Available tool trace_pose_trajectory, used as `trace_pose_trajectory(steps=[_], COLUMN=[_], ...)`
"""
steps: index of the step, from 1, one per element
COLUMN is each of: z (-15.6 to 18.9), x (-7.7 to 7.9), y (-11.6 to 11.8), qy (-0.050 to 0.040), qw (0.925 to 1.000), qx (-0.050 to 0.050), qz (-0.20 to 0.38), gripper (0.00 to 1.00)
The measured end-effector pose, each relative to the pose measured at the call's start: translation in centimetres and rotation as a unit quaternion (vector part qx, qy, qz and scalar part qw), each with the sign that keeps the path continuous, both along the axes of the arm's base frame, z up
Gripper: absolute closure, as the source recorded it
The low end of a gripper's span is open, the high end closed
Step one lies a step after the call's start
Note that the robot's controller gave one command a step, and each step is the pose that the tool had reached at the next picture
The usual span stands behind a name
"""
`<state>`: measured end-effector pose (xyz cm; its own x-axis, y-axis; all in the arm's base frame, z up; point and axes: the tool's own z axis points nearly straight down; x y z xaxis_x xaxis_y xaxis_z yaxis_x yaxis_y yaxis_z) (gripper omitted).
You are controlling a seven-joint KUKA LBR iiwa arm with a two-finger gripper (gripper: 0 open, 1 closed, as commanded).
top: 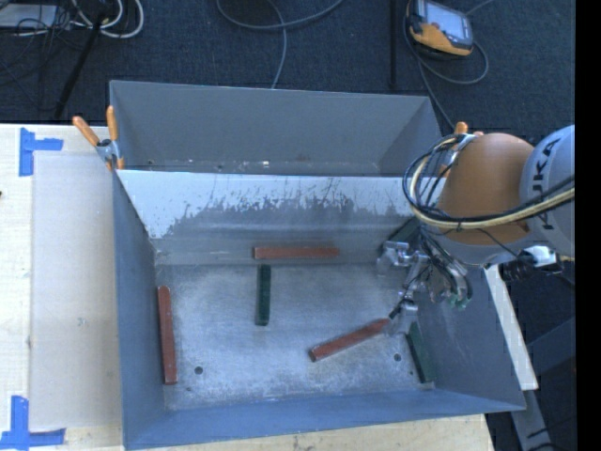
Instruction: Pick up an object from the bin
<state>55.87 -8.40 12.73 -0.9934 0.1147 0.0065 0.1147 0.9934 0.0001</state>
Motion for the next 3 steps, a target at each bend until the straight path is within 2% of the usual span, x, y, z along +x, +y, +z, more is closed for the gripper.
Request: trace_pose_trajectory(steps=[1,2,3], z=[-6.2,-5.8,7.7], x=[-4.6,-4.3,-4.1], y=[2.7,2.6,-0.2], qy=[0.0022,-0.0022,-0.0070], qw=[0.9997,0.9996,0.9931], qx=[0.001,0.000,-0.001], qz=[0.026,0.027,0.117], gripper=[0.00,1.00,1.00])
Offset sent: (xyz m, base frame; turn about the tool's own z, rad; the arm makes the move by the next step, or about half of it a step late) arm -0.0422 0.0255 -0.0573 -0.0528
